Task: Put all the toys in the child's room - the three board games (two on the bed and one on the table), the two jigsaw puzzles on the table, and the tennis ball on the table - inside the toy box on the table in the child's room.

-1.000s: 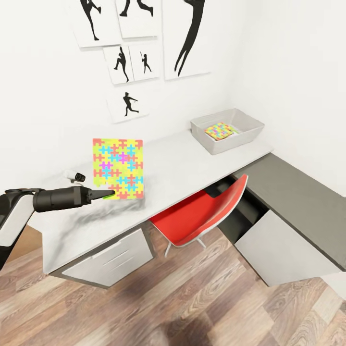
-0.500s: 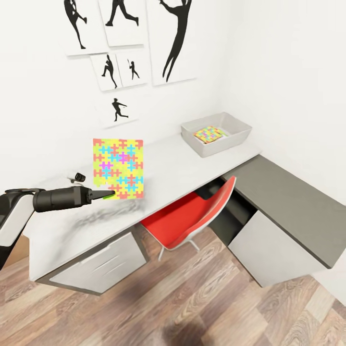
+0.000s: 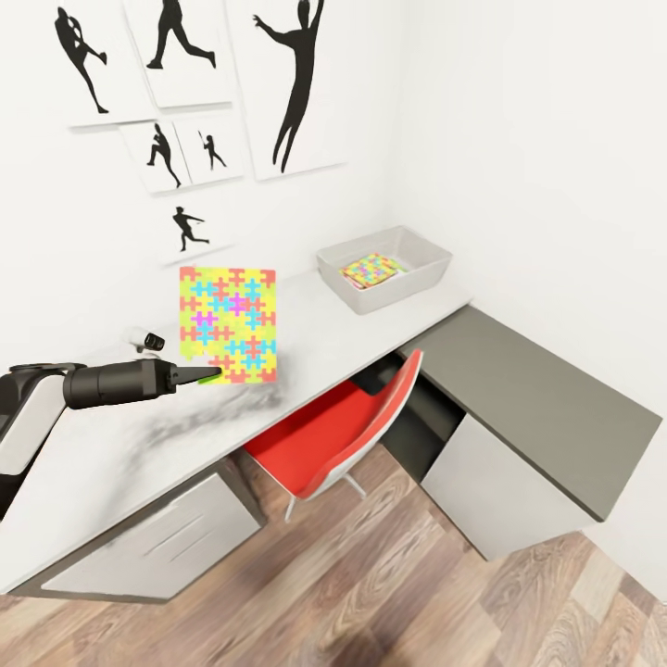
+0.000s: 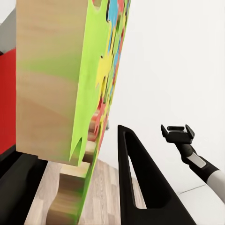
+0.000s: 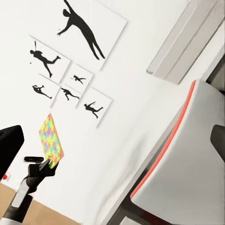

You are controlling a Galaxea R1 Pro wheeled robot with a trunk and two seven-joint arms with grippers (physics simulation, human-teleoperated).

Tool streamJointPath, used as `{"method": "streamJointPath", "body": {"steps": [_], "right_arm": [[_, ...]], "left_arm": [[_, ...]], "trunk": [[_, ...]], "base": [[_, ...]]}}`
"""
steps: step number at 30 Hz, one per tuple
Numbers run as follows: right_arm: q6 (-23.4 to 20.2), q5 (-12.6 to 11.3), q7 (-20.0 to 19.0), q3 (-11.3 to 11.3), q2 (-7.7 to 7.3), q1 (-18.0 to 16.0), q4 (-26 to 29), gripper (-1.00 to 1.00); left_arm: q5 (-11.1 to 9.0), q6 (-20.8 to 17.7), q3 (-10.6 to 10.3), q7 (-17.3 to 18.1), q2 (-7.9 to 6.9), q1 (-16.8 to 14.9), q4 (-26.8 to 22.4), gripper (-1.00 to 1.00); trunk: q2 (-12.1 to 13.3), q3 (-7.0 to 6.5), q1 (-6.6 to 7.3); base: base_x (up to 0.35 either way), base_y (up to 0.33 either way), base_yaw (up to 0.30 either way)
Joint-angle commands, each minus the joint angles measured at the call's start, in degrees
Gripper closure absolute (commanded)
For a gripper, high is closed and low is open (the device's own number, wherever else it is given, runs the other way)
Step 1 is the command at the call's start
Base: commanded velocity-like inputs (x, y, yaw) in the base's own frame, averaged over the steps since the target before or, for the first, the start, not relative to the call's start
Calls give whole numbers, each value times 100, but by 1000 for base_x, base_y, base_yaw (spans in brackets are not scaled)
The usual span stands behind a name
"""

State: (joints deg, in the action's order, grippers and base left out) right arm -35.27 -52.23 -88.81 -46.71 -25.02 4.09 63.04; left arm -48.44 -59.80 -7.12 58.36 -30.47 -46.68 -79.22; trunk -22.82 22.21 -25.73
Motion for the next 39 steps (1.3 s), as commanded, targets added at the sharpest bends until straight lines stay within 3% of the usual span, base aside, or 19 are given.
{"method": "streamJointPath", "body": {"steps": [1, 15, 26, 39], "right_arm": [[-60, -25, -5, 4, -4, 4, 2, -100], [-55, -25, -5, 4, -11, 4, -2, -100], [-47, -24, -5, 4, -3, 4, -8, -100], [-41, -24, -5, 4, -3, 4, -16, -100]], "left_arm": [[-7, -20, -10, 17, -3, -8, 3, 100], [-2, -20, -11, 17, -3, -8, -5, 100], [1, -20, -7, 17, -3, -8, -14, 100], [1, -20, -1, 17, -55, -16, -17, 100]], "trunk": [[-9, -1, -5], [-9, -128, -5], [-9, -228, -5], [-9, -346, -5]], "base": [[131, -201, -162], [161, -233, -170], [244, -48, -173], [102, -75, -173]]}}
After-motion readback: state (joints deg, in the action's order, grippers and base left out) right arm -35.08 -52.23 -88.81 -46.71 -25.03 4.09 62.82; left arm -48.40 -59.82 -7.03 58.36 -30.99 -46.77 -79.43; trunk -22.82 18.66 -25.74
